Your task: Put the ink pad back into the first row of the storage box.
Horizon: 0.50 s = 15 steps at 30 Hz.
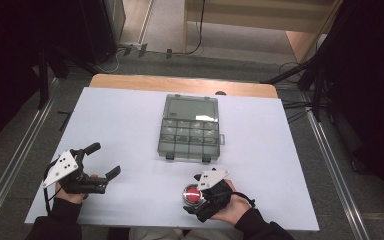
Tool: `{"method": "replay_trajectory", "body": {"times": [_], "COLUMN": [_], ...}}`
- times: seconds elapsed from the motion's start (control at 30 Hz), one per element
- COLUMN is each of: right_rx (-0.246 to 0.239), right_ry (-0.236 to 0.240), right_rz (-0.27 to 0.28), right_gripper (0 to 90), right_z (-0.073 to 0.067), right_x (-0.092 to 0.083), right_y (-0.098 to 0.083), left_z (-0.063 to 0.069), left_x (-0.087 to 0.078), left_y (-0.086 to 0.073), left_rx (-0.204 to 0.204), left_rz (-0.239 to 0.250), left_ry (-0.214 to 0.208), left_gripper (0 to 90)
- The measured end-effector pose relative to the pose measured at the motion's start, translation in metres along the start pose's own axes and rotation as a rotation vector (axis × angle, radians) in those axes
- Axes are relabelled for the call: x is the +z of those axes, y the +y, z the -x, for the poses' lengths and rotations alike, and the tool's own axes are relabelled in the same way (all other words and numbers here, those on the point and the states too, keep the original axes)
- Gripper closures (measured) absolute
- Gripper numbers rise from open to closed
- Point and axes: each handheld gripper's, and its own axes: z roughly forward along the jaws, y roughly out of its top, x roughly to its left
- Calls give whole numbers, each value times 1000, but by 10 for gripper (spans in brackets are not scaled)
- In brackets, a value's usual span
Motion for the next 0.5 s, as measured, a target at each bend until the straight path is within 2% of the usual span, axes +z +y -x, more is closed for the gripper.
{"method": "replay_trajectory", "body": {"times": [0.23, 0.43, 0.5], "right_rx": [-6, -1, -11], "right_ry": [-17, -22, -26], "right_rz": [-34, -57, -58], "right_gripper": [144, 163, 229], "right_z": [0, -1, -2], "right_x": [4, 6, 5], "right_y": [-2, -4, -4], "left_z": [0, 0, 0], "left_x": [0, 0, 0], "left_y": [0, 0, 0], "left_rx": [-1, -3, -2], "left_rz": [0, 3, 2], "left_ry": [-1, -1, -2], "left_gripper": [0, 0, 0]}}
